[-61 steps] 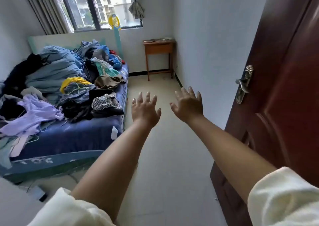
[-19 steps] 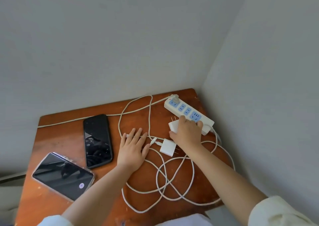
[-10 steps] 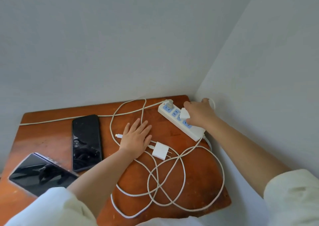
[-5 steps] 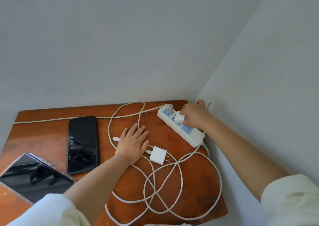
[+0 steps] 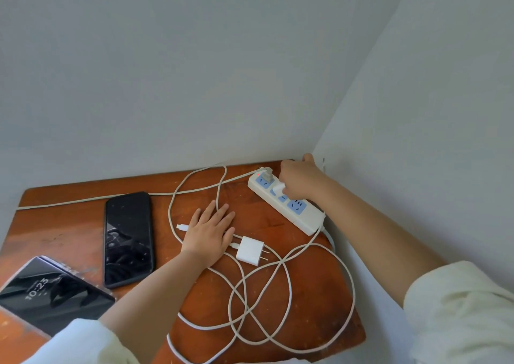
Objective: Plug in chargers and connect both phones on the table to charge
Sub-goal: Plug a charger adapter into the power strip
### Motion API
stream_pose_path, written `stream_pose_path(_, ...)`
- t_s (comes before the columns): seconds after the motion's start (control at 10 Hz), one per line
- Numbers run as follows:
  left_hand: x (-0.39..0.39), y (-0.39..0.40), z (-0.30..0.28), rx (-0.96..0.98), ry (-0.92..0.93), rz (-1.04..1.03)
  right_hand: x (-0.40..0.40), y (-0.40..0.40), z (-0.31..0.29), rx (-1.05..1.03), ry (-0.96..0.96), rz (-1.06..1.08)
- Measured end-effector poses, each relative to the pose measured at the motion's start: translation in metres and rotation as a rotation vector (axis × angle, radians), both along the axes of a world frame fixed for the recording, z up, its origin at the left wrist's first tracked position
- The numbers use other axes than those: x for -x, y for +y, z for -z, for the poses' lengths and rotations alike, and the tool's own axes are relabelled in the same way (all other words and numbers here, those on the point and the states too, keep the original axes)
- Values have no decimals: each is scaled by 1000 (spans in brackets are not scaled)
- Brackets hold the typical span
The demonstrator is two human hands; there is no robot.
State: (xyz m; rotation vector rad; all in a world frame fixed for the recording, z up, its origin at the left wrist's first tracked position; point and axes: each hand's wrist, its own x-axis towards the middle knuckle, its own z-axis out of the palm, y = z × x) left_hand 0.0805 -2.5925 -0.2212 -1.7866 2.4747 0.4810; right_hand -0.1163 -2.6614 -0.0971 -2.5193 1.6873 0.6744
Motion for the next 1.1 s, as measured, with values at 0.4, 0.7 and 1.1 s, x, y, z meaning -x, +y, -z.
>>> stream_pose_path(0.4,0,0,1,13,-26,-2,-4,8,3,249,-14,-131)
stream_pose_path(0.7,0,1,1,14,-19,-7,4,53,36,619,-139,-52)
stream_pose_path(1.1,-1,2,1,24,2,-23,1,46,44,634,-289,-1)
